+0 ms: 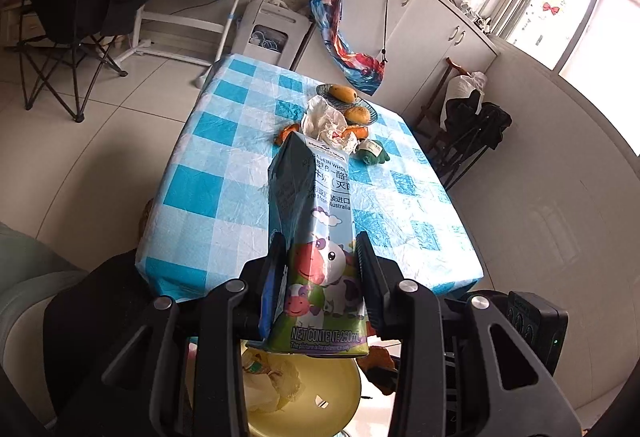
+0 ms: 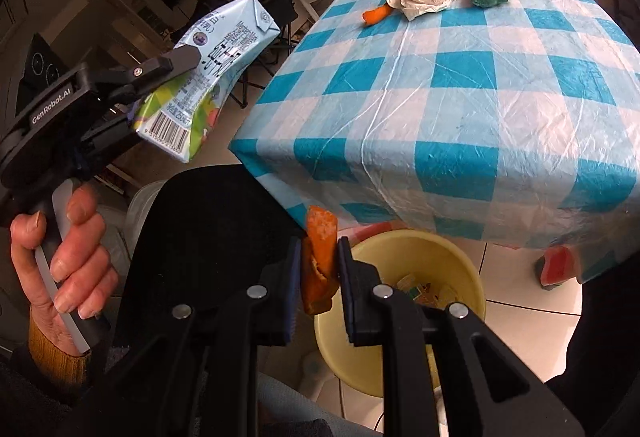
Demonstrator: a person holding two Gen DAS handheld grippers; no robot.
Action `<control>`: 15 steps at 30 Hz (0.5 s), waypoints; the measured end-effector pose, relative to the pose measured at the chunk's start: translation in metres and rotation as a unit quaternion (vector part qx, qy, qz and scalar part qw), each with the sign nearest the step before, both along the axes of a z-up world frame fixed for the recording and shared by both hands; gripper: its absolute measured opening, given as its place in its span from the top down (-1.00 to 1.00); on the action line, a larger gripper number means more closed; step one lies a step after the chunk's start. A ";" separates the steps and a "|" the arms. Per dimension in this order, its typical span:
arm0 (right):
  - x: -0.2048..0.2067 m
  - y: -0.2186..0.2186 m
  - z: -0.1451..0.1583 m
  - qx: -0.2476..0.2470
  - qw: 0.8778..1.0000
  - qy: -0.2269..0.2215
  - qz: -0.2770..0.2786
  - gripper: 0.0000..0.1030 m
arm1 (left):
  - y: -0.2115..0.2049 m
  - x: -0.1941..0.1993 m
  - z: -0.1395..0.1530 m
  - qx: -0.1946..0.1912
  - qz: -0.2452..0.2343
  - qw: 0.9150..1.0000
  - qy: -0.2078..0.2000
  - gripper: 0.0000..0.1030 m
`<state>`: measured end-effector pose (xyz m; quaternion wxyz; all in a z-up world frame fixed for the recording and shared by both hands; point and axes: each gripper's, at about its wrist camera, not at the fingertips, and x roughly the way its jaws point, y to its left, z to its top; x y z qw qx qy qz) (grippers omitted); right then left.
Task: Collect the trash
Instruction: 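Carry the carton with the left gripper while the right gripper carries the orange piece to the basin, then open the left gripper to drop the carton while the right gripper releases the orange piece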
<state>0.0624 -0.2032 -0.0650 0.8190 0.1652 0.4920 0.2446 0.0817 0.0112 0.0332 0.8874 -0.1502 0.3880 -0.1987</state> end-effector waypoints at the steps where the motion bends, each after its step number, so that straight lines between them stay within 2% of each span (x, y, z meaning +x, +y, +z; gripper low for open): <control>1: -0.004 0.003 -0.005 -0.001 1.000 0.006 0.001 0.62 | 0.001 -0.005 0.002 0.000 -0.001 1.000 -0.002 0.33; 4: -0.009 0.013 -0.017 -0.011 0.999 0.033 0.012 0.52 | 0.002 -0.015 0.004 0.000 -0.004 1.000 -0.007 0.33; 6: -0.012 0.018 -0.013 -0.023 0.999 0.023 0.010 0.13 | 0.003 -0.021 0.005 0.000 -0.005 1.000 -0.008 0.33; 9: -0.015 0.015 -0.008 -0.028 1.000 0.007 -0.009 -0.11 | 0.003 -0.030 0.006 0.003 -0.007 1.000 -0.010 0.33; 15: -0.023 -0.018 -0.004 0.016 0.995 -0.017 -0.097 -0.25 | 0.002 -0.044 0.004 0.014 -0.021 1.000 -0.004 0.33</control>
